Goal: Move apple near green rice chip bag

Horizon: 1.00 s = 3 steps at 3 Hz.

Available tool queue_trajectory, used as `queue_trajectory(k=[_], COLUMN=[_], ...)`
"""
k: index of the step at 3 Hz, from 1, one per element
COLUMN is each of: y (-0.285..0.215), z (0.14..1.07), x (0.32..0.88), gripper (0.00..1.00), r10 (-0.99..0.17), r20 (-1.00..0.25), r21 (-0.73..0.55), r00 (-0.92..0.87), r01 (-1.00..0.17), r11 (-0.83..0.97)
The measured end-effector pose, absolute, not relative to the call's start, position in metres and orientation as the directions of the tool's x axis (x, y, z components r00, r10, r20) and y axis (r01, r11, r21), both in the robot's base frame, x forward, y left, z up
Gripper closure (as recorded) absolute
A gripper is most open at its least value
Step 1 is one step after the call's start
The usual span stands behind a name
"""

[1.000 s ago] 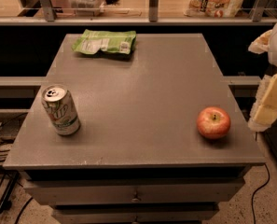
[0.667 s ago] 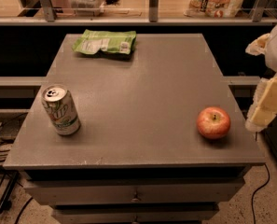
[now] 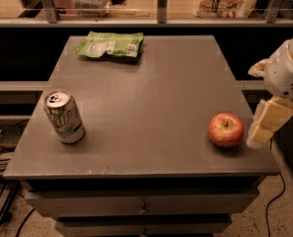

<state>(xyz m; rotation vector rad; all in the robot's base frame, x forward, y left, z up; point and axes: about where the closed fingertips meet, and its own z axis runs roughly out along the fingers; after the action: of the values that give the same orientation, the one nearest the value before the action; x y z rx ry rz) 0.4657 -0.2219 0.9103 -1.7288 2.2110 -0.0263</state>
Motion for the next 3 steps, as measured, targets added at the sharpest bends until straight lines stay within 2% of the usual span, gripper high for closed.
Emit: queue_trajectory(k=[2,3], y=[-0.198,-0.189], z=[0.865,0.847], x=[0.463,0.458], gripper=[0.00,0.19], r10=[-0.935,-0.932], r20=[-0.287,-0.294], r21=[-0.118,-0.073], r00=[-0.208,-0.212], r01=[-0.961,-0.967], r11=[0.250,0.243])
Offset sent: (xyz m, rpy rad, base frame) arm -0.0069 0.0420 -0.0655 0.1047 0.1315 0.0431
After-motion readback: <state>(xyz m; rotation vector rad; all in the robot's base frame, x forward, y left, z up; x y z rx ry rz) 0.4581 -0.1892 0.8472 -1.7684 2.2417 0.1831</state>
